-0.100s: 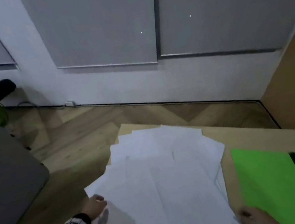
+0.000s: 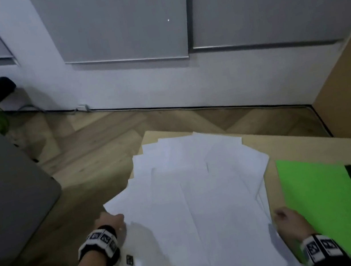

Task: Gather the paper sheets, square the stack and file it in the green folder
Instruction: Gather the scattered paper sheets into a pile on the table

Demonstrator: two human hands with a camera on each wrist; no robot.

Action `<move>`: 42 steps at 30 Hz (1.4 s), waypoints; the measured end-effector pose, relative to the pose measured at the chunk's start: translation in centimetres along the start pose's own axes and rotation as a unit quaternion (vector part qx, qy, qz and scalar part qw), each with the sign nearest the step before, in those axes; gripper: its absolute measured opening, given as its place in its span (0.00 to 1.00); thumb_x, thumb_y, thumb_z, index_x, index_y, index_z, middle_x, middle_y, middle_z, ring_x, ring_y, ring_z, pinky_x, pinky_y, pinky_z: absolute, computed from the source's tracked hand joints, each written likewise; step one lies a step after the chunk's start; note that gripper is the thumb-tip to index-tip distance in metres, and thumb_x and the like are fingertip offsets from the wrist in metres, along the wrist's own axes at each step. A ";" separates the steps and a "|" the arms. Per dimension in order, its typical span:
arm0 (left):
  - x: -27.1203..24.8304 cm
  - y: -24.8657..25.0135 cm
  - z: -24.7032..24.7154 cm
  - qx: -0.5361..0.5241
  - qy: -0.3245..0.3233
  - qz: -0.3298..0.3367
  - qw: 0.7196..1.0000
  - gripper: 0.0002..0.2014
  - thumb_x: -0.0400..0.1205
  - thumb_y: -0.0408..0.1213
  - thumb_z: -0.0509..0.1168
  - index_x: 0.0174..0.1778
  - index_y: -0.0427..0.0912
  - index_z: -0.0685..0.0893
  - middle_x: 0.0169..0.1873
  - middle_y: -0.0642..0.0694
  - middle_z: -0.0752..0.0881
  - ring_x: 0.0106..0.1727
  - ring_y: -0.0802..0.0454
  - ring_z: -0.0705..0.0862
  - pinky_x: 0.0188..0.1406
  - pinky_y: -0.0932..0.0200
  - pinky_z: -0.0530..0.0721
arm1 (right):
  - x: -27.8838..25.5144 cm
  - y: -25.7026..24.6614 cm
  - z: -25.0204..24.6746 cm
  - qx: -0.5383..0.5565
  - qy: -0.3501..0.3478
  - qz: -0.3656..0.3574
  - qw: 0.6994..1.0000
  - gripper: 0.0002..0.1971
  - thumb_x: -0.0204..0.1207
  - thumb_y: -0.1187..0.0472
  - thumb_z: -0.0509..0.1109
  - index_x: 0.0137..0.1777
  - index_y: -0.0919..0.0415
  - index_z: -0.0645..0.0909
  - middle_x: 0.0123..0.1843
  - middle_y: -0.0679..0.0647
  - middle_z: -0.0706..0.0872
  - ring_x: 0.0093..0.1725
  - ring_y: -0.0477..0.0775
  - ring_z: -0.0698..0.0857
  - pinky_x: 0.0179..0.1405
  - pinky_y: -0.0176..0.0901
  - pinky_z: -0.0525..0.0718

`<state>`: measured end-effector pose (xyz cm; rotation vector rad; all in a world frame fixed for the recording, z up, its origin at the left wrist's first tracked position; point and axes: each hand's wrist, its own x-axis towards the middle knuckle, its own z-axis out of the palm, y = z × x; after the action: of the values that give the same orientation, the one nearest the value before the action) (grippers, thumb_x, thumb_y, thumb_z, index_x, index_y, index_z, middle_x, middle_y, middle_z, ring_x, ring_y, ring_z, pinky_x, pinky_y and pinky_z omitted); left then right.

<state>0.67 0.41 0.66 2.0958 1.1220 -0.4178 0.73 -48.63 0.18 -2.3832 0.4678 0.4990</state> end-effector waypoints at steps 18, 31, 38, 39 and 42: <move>2.0 0.9 2.6 -0.125 0.033 0.047 0.990 0.15 0.83 0.37 0.56 0.55 0.32 0.83 0.52 0.31 0.87 0.55 0.30 0.85 0.60 0.42 0.82 | 2.1 -4.4 4.7 0.163 0.078 0.098 0.979 0.28 0.81 0.66 0.64 0.78 0.74 0.62 0.81 0.67 0.66 0.80 0.67 0.66 0.78 0.51 0.62; 1.2 3.9 4.3 -0.185 -0.141 0.054 0.971 0.25 0.74 0.43 0.75 0.65 0.37 0.83 0.56 0.38 0.90 0.55 0.37 0.89 0.59 0.36 0.86 | 2.0 -6.0 5.4 0.218 0.028 0.083 0.972 0.37 0.71 0.63 0.75 0.77 0.66 0.61 0.76 0.64 0.74 0.73 0.65 0.74 0.71 0.53 0.73; -0.9 5.6 4.7 -0.113 -0.194 0.092 0.970 0.23 0.74 0.37 0.77 0.62 0.34 0.81 0.55 0.39 0.88 0.52 0.42 0.86 0.46 0.55 0.84 | 1.6 -9.2 6.5 0.235 -0.034 0.098 0.966 0.43 0.70 0.59 0.77 0.79 0.74 0.58 0.81 0.65 0.66 0.80 0.62 0.66 0.76 0.50 0.65; -1.2 6.0 4.8 -0.111 -0.203 0.100 0.968 0.23 0.75 0.34 0.76 0.64 0.33 0.81 0.56 0.37 0.88 0.51 0.42 0.85 0.44 0.56 0.83 | 1.5 -9.6 6.7 0.231 -0.046 0.104 0.966 0.43 0.70 0.59 0.77 0.79 0.76 0.58 0.81 0.66 0.66 0.80 0.63 0.67 0.75 0.49 0.66; -1.0 6.1 4.5 -0.110 -0.201 0.104 0.968 0.23 0.76 0.33 0.74 0.66 0.32 0.80 0.56 0.37 0.88 0.49 0.43 0.86 0.37 0.60 0.82 | 1.3 -9.5 6.0 0.237 -0.038 0.096 0.966 0.33 0.73 0.65 0.74 0.73 0.79 0.67 0.73 0.65 0.75 0.74 0.64 0.74 0.67 0.46 0.71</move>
<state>5.29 -5.64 0.78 1.8055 0.6709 -0.5592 4.71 -38.02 0.29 -1.8633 0.7009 0.4966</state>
